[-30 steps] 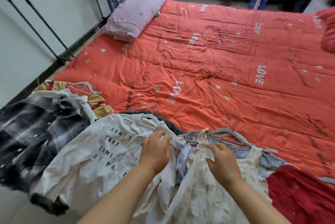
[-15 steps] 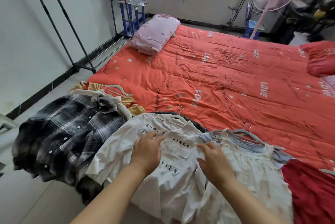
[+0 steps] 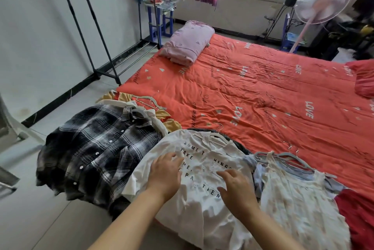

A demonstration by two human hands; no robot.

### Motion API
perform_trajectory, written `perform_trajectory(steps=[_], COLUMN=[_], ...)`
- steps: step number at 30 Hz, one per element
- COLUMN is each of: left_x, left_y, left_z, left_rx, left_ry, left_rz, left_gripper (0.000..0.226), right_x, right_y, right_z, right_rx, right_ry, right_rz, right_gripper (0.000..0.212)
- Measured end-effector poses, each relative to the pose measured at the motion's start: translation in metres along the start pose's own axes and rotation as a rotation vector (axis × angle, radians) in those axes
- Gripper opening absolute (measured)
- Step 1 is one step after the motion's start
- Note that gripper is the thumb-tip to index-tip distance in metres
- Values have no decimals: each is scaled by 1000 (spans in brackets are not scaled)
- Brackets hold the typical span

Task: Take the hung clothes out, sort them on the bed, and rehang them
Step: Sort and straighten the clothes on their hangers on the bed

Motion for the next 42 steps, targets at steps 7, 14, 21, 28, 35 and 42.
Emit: perform_trajectory(steps=[7,14,21,28,35,42], left_x=[-40,-82,-123,-191,-255,-304], left_y=[-26,-58,-71,-74,-67,-26], left_z=[-46,-111,-176,-244,-315,-354], left_rx=[-81,-151,-143,-146,-146,-124], left_ry=[-55,-149,-177,-64,62,115], left_rz=[28,42,17,-63,-163,-203], left_gripper=[45,42,45,46,47,47], right_x=[-75,-147,-209,-282,-350,-413], right_y=[22,46,73,114,172,218], right_z=[-42,-99,-136,-171,-205,-202], right_rx=[-7,-4,-5,-23,-93,-88], right_ry=[-70,-167,-160,-7,192,264], right_rz=[-69,-156,-216,-237,-265,-250], right_gripper=[47,47,47,44,43,41])
Point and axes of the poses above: each hand's wrist, its own x-axis away from the middle knuckle, its own y-axis out of the palm, z = x × y, the point moved 10 cm from there along -x, towards the middle knuckle
